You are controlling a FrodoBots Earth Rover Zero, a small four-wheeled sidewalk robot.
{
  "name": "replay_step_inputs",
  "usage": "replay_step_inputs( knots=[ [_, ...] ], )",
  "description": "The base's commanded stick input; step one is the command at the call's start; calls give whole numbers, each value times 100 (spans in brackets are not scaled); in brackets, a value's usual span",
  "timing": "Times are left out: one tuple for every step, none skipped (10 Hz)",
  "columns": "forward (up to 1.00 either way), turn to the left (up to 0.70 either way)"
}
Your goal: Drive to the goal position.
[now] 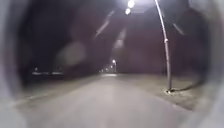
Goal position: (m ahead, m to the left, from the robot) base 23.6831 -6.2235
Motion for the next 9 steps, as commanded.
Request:
replay_step_inputs(
  knots=[
    [85, -3],
    [85, -1],
    [85, -1],
    [85, -1],
    [85, -2],
    [85, -2],
    [85, -3],
    [85, -3],
    [85, -3]
  ],
)
